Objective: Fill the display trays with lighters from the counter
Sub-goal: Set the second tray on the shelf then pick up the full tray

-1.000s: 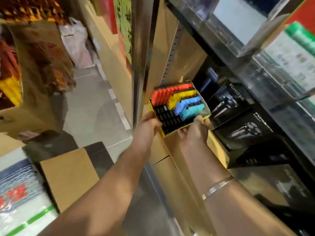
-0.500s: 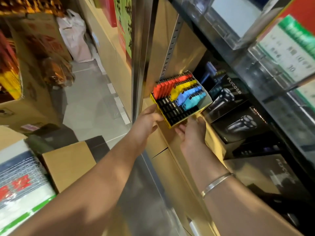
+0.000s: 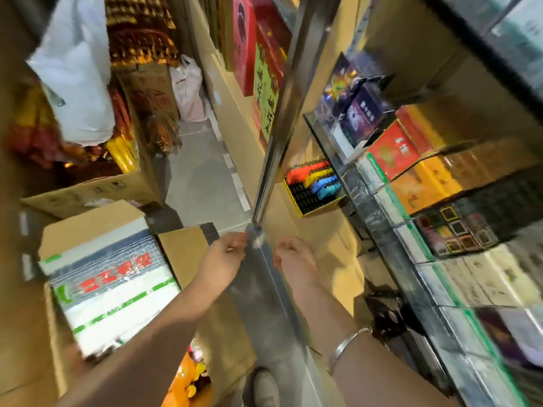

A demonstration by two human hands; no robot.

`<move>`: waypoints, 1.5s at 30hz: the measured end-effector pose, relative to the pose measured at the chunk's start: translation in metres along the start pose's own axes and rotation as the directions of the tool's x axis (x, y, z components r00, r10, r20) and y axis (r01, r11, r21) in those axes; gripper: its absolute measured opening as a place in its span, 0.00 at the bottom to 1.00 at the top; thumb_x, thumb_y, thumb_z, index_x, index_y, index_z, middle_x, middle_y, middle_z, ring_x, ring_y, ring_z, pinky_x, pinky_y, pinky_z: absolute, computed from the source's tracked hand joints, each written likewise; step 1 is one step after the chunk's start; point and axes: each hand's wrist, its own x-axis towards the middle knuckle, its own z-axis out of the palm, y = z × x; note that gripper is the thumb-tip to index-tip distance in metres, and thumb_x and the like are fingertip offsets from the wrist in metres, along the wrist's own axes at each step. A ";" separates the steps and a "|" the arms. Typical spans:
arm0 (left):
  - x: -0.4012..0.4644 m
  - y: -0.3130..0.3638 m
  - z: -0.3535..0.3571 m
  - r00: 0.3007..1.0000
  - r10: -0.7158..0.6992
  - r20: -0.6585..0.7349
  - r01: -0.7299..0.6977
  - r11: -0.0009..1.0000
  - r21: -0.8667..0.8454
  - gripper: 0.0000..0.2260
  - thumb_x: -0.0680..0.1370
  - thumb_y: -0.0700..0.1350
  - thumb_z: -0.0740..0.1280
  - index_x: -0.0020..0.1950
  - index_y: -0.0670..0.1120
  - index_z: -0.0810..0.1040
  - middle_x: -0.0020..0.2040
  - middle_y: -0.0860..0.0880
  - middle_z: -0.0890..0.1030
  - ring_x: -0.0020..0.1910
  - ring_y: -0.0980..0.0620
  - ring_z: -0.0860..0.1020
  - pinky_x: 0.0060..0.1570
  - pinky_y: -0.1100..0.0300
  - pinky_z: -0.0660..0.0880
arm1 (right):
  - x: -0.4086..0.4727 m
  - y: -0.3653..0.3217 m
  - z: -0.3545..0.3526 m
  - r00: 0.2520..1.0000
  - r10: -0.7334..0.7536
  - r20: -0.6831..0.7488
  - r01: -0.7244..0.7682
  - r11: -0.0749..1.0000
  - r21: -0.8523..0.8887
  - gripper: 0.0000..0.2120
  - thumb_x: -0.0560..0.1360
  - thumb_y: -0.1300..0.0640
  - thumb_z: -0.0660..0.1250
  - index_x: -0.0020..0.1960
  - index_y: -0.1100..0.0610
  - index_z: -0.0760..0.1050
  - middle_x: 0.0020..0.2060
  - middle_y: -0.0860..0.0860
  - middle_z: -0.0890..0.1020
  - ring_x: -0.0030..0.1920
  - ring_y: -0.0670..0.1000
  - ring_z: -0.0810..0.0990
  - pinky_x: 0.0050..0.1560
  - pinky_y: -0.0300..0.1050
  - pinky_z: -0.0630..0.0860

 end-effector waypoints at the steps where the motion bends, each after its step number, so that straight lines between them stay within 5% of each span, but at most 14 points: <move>1: -0.017 -0.003 -0.007 1.000 -0.001 0.004 0.001 1.000 0.025 0.13 0.76 0.27 0.58 0.53 0.39 0.77 0.51 0.40 0.79 0.46 0.50 0.75 0.50 0.68 0.68 | -0.013 0.002 0.001 0.999 -0.036 0.033 0.038 0.997 -0.063 0.08 0.76 0.67 0.59 0.46 0.60 0.76 0.36 0.53 0.75 0.35 0.48 0.72 0.33 0.31 0.68; 4: -0.073 -0.015 -0.027 0.999 0.009 -0.032 -0.006 0.996 0.092 0.13 0.76 0.30 0.59 0.52 0.44 0.77 0.47 0.50 0.78 0.44 0.58 0.75 0.40 0.79 0.67 | -0.048 0.014 0.004 0.988 -0.060 0.139 0.094 0.962 -0.255 0.10 0.74 0.66 0.59 0.44 0.53 0.75 0.41 0.51 0.77 0.41 0.51 0.75 0.39 0.36 0.70; 10: -0.174 -0.050 -0.043 0.983 -0.089 -0.158 0.109 0.986 0.122 0.12 0.76 0.31 0.60 0.49 0.45 0.77 0.48 0.47 0.79 0.48 0.49 0.76 0.50 0.58 0.71 | -0.115 0.051 -0.005 0.920 -0.063 0.386 0.243 0.865 -0.440 0.10 0.74 0.65 0.58 0.47 0.52 0.73 0.40 0.47 0.76 0.36 0.45 0.73 0.30 0.31 0.66; 13: -0.224 -0.072 -0.046 0.979 -0.081 -0.186 0.122 0.968 0.219 0.11 0.76 0.33 0.60 0.51 0.46 0.76 0.46 0.52 0.79 0.37 0.55 0.75 0.31 0.67 0.70 | -0.146 0.065 -0.014 0.875 -0.077 0.477 0.371 0.741 -0.560 0.13 0.75 0.64 0.56 0.53 0.55 0.75 0.44 0.50 0.78 0.38 0.47 0.73 0.28 0.33 0.67; 15: -0.258 -0.086 -0.047 0.972 -0.058 -0.229 0.119 0.957 0.264 0.11 0.75 0.32 0.60 0.48 0.47 0.75 0.40 0.55 0.77 0.32 0.55 0.73 0.27 0.68 0.67 | -0.166 0.075 -0.017 0.842 -0.084 0.533 0.452 0.649 -0.612 0.12 0.76 0.62 0.56 0.54 0.55 0.76 0.51 0.52 0.79 0.45 0.50 0.75 0.36 0.37 0.67; 20: -0.349 -0.138 -0.045 0.945 -0.136 -0.296 0.230 0.922 0.312 0.09 0.76 0.38 0.61 0.53 0.47 0.76 0.48 0.48 0.80 0.50 0.45 0.78 0.48 0.58 0.73 | -0.218 0.109 -0.021 0.713 -0.091 0.696 0.646 0.471 -0.600 0.13 0.76 0.67 0.57 0.56 0.61 0.76 0.54 0.60 0.80 0.48 0.55 0.76 0.37 0.32 0.69; 22: -0.387 -0.167 -0.044 0.931 -0.205 -0.303 0.312 0.879 0.361 0.11 0.77 0.41 0.61 0.58 0.47 0.75 0.55 0.47 0.79 0.55 0.46 0.77 0.50 0.60 0.71 | -0.239 0.125 -0.014 0.657 -0.019 0.754 0.708 0.359 -0.608 0.13 0.77 0.66 0.57 0.58 0.64 0.75 0.56 0.60 0.78 0.56 0.58 0.76 0.50 0.38 0.69; 25: -0.446 -0.210 -0.039 0.895 -0.285 -0.345 0.394 0.866 0.308 0.15 0.78 0.41 0.59 0.64 0.48 0.71 0.60 0.47 0.78 0.58 0.48 0.75 0.54 0.61 0.69 | -0.278 0.153 0.000 0.564 0.130 0.815 0.793 0.192 -0.579 0.10 0.77 0.63 0.58 0.55 0.60 0.75 0.56 0.59 0.78 0.59 0.58 0.75 0.56 0.44 0.69; 32: -0.606 -0.309 0.002 0.641 -0.511 -0.572 0.528 0.835 -0.155 0.16 0.78 0.42 0.59 0.65 0.50 0.72 0.61 0.50 0.78 0.57 0.51 0.75 0.54 0.62 0.69 | -0.392 0.242 0.019 0.321 0.359 0.876 0.947 -0.150 -0.285 0.13 0.79 0.59 0.57 0.53 0.65 0.76 0.52 0.61 0.80 0.53 0.57 0.78 0.48 0.43 0.73; 35: -0.682 -0.350 0.048 0.508 -0.621 -0.597 0.546 0.768 -0.335 0.15 0.78 0.41 0.59 0.64 0.50 0.73 0.60 0.49 0.78 0.56 0.51 0.75 0.50 0.64 0.68 | -0.442 0.295 0.020 0.237 0.477 0.846 0.957 -0.262 -0.121 0.07 0.78 0.62 0.56 0.49 0.57 0.73 0.48 0.59 0.78 0.46 0.53 0.75 0.41 0.41 0.66; 39: -0.775 -0.406 0.129 0.327 -0.775 -0.541 0.518 0.626 -0.583 0.16 0.78 0.39 0.57 0.64 0.46 0.73 0.62 0.45 0.77 0.59 0.48 0.75 0.54 0.63 0.69 | -0.512 0.380 0.003 0.156 0.601 0.784 0.928 -0.361 0.092 0.10 0.76 0.63 0.55 0.53 0.58 0.73 0.50 0.58 0.79 0.50 0.55 0.77 0.46 0.42 0.70; 45: -0.856 -0.439 0.216 0.187 -0.893 -0.409 0.415 0.450 -0.791 0.18 0.79 0.41 0.58 0.69 0.47 0.69 0.68 0.46 0.72 0.65 0.49 0.71 0.58 0.65 0.66 | -0.580 0.464 -0.023 0.071 0.756 0.650 0.797 -0.435 0.419 0.14 0.75 0.60 0.58 0.59 0.58 0.74 0.60 0.57 0.77 0.60 0.57 0.75 0.56 0.43 0.71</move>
